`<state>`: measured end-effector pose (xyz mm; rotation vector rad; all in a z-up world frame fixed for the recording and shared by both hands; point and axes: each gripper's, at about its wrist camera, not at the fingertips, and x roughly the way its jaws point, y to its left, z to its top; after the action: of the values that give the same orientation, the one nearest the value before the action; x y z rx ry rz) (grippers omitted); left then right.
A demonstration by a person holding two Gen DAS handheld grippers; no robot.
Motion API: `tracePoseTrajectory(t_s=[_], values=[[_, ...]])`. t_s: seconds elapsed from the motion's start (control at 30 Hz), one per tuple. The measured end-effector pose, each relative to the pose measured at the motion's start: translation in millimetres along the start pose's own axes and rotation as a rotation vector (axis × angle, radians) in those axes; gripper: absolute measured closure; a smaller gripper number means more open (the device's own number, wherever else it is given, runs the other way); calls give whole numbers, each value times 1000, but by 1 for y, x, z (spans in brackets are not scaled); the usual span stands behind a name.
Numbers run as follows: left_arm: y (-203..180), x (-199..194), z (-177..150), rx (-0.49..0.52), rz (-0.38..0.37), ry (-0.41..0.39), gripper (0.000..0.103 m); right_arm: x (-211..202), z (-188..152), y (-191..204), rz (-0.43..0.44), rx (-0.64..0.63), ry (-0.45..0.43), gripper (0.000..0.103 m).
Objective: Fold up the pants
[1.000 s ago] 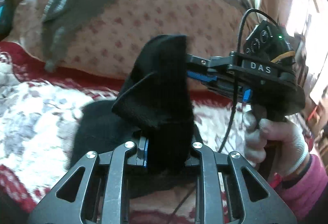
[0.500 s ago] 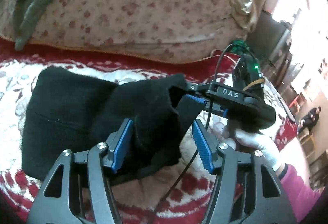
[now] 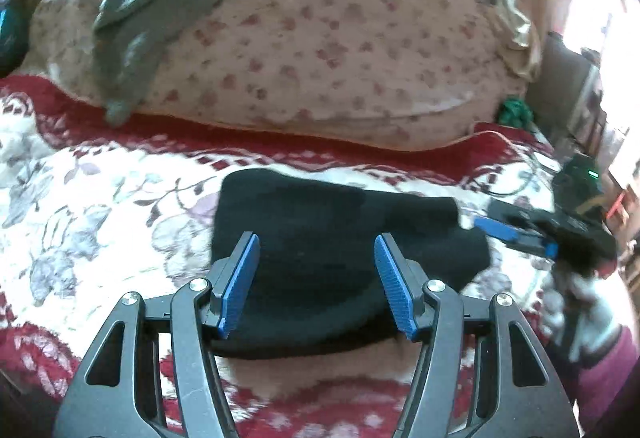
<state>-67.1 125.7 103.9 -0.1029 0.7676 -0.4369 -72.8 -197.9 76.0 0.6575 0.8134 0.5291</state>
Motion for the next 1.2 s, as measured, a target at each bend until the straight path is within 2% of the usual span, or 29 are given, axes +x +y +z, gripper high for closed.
tracePoseTrajectory(t_s=[0.17,0.3,0.47,0.53,0.6,0.67,0.77,0.83,0.97,1.07,1.13,1.17,1.2], values=[[5,4,-4,-40,-13,6,44,12,-11,28,29,-22,56,43],[-7,3,-9,-18,-46,12,44,19,-17,36,-30,-50,118,43],[-29,11,-14,24,-84,37,44,14,-21,31,2,-12,109,43],[-34,16,-15,32,-91,46,44,15,-23,33,-4,-37,114,51],[-38,22,-18,32,-97,66,44,16,-26,38,-20,-95,107,67],[-39,30,-21,19,-111,104,44,13,-27,39,-33,-142,85,73],[-40,40,-31,0,-142,166,44,14,-33,35,-54,-151,113,75],[-42,44,-35,15,-131,177,44,17,-40,32,-94,-183,142,76],[-49,45,-39,35,-132,186,44,24,-50,21,-163,-183,207,75],[-48,35,-33,39,-141,172,44,11,-44,12,-106,-88,144,74],[-43,29,-29,22,-140,151,44,-2,-35,4,-59,-25,74,58],[-41,26,-26,15,-139,142,44,-8,-29,0,-48,-1,35,46],[-40,25,-25,9,-139,138,44,-11,-25,-3,-43,17,9,44]])
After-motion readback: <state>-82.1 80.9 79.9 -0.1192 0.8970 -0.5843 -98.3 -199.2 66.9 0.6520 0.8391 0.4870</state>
